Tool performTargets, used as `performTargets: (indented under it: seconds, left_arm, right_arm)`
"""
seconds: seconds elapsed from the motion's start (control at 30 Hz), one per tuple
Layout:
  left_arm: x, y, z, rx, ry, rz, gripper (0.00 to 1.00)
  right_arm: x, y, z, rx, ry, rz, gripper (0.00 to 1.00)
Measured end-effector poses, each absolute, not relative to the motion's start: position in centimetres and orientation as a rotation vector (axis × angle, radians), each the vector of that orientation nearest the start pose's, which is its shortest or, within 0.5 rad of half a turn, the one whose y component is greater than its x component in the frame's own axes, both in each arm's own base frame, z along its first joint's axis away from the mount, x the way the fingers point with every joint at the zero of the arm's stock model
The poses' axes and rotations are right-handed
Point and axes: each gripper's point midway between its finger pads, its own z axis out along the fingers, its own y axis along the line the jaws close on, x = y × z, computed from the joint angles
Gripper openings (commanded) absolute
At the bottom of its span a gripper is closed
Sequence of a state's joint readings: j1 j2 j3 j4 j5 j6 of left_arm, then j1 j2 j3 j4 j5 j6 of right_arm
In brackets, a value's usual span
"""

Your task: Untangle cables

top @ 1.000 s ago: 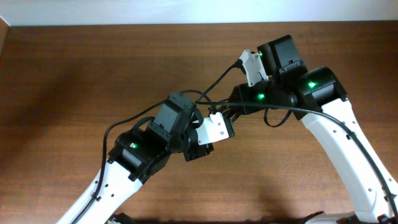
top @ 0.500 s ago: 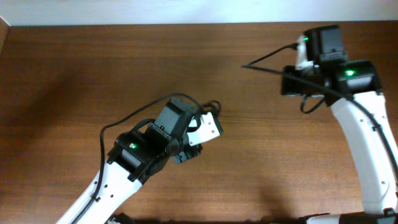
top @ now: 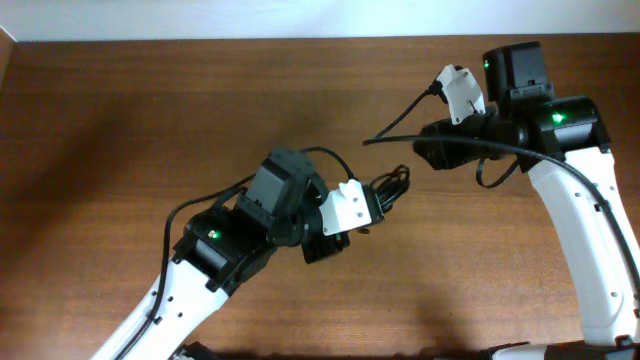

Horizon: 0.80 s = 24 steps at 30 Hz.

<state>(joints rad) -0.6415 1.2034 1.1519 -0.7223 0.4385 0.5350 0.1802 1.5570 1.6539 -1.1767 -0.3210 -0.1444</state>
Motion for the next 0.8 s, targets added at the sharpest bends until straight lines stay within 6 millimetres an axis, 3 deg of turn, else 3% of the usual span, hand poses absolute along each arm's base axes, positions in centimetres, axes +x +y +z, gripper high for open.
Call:
performTargets:
  seconds: [0.17,0.33,0.37,0.43,0.47,0.57,0.67,0.73,0.8]
  left_arm:
    - [22.6,-26.2,24.3,1.471,1.810,-0.581,0.00]
    - [24.6,-26.2,20.6,1.488,1.934,-0.509,0.00]
    - [25.5,-26.1,19.9,1.480,1.952,-0.463,0.19]
    - [27.2,-26.4,20.7,1.440,1.903,-0.391,0.93]
    - [27.4,-26.4,20.8,1.437,1.892,-0.378,0.99]
    - [28.1,-26.7,21.5,1.417,1.859,-0.366,0.99]
    - [29.0,-26.6,24.0,1.354,1.781,-0.311,0.99]
    - [28.9,-24.9,26.3,1.294,1.760,-0.221,0.99]
    - [28.2,-21.6,28.5,1.216,1.776,-0.082,0.99]
  right_arm:
    - [34.5,14.2,26.2,-0.472,2.553,0.659,0.76]
    - [33.8,15.0,26.5,-0.367,2.586,0.777,0.75]
    - [33.7,15.0,26.5,-0.349,2.598,0.785,0.75]
    - [33.1,15.8,26.4,-0.370,2.609,0.797,0.75]
    - [33.0,16.2,26.4,-0.385,2.609,0.798,0.75]
    - [32.7,15.9,25.3,-0.399,2.651,0.672,0.75]
    - [31.8,14.0,21.6,-0.366,2.770,0.510,0.76]
    - [30.5,13.1,18.7,-0.351,2.861,0.464,0.76]
    - [28.7,12.4,15.9,-0.343,2.957,0.435,0.76]
